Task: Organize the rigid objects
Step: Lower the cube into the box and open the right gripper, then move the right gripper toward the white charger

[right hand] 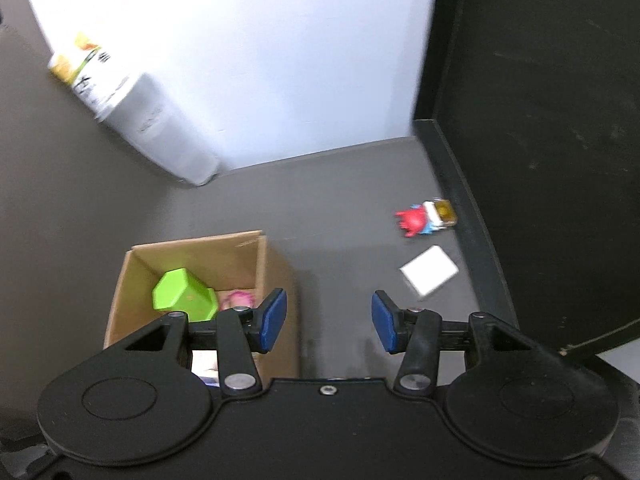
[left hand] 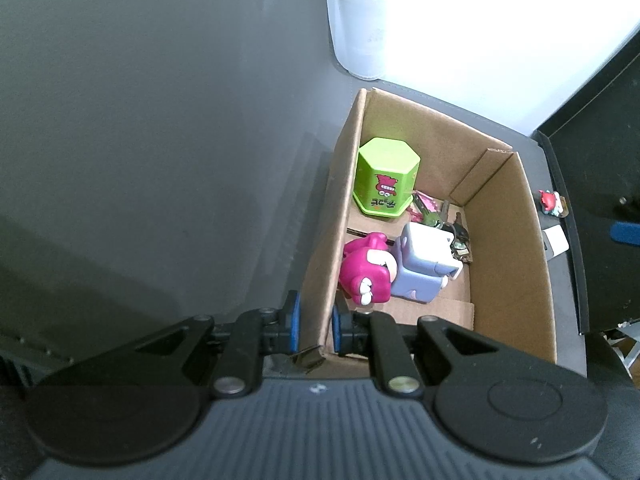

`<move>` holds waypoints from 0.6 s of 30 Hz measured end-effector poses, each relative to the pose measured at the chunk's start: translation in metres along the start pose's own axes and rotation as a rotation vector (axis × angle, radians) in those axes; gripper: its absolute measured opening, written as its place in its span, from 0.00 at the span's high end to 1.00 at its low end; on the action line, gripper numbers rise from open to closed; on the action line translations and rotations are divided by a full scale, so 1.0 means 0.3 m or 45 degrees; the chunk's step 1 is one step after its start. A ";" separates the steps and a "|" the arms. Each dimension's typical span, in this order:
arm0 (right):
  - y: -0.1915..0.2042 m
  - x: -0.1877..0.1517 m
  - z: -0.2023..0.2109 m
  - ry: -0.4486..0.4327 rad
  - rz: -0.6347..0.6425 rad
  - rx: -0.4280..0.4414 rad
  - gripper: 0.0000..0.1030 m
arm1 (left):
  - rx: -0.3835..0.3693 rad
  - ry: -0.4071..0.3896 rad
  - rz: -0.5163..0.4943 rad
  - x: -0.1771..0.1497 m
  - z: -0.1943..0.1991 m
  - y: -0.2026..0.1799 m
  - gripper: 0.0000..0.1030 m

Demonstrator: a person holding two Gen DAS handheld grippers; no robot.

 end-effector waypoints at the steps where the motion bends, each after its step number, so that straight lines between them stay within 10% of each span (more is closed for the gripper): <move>1: -0.017 0.000 -0.002 -0.001 -0.007 -0.003 0.54 | 0.000 0.000 0.001 0.000 -0.001 0.000 0.87; 18: -0.180 0.075 0.008 -0.028 -0.137 0.031 0.29 | 0.009 0.011 0.004 -0.002 -0.012 0.003 0.87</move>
Point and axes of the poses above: each gripper's, at about its wrist camera, not at the fingertips, and z roughly against the way its jaws point, y to its left, x to its top, the point moved 8 cm from there along -z, roughly the way its jaws point, and after that the axes turned 13 degrees about -z, right-handed, at the moved point
